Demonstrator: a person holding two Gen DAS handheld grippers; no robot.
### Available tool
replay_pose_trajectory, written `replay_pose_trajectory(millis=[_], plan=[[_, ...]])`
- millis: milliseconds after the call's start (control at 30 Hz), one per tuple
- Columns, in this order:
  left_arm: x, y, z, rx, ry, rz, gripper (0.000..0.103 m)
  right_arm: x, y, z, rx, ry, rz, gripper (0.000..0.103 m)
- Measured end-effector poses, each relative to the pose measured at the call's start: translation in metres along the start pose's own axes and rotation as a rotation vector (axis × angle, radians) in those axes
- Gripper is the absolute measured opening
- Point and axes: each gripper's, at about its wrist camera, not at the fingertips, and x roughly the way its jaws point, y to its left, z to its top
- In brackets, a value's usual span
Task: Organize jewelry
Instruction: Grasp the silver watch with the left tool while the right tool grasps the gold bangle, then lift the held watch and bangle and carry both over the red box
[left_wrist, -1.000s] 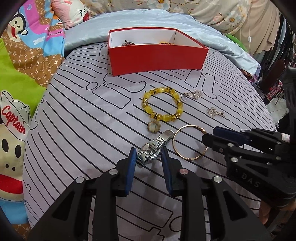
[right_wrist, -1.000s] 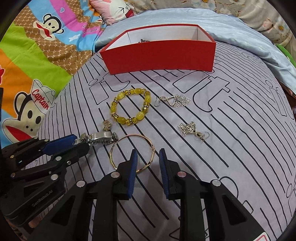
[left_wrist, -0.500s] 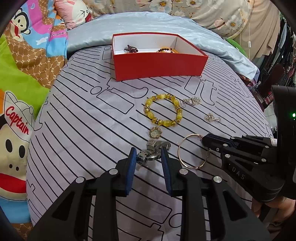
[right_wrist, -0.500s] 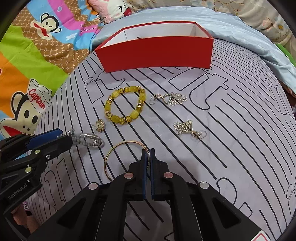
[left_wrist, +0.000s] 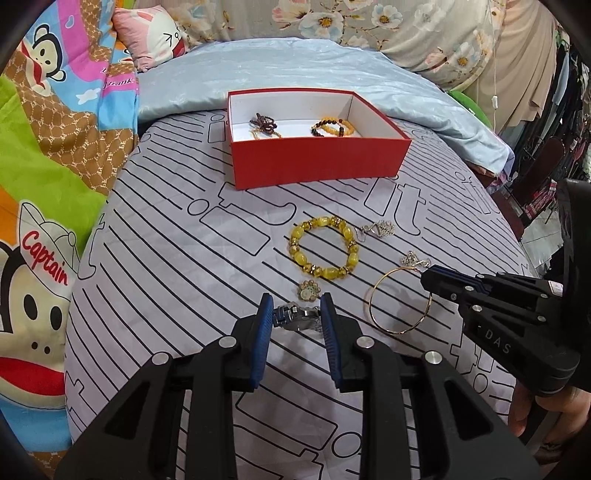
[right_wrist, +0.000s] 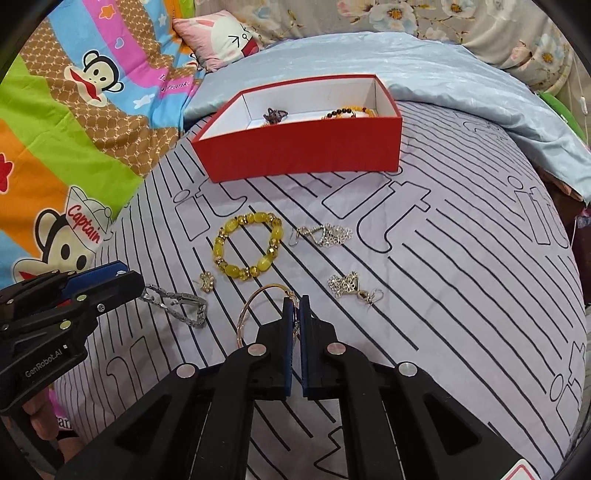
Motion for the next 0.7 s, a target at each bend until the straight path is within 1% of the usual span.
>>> replay_pose_trajectory(millis=[200, 433, 467, 533, 700], plan=[[-0.005, 0.000, 0.008, -0.008, -0.010, -0.010, 0.025, -0.012, 0.000, 0.009, 0.002, -0.035, 0.006, 0.002], [-0.014, -0.002, 0.022, -0.007, -0.042, -0.026, 0.024, -0.026, 0.000, 0.020, 0.001, -0.077, 0.011, 0.002], [-0.015, -0.002, 0.024, -0.005, -0.049, -0.030, 0.012, -0.028, 0.000, 0.022, 0.001, -0.083, 0.012, 0.002], [-0.014, -0.002, 0.031, -0.012, -0.035, -0.049, 0.011, -0.031, 0.000, 0.026, -0.004, -0.094, 0.013, 0.003], [-0.012, -0.002, 0.042, -0.007, -0.053, -0.040, 0.011, -0.034, -0.003, 0.040, -0.002, -0.121, 0.006, 0.003]])
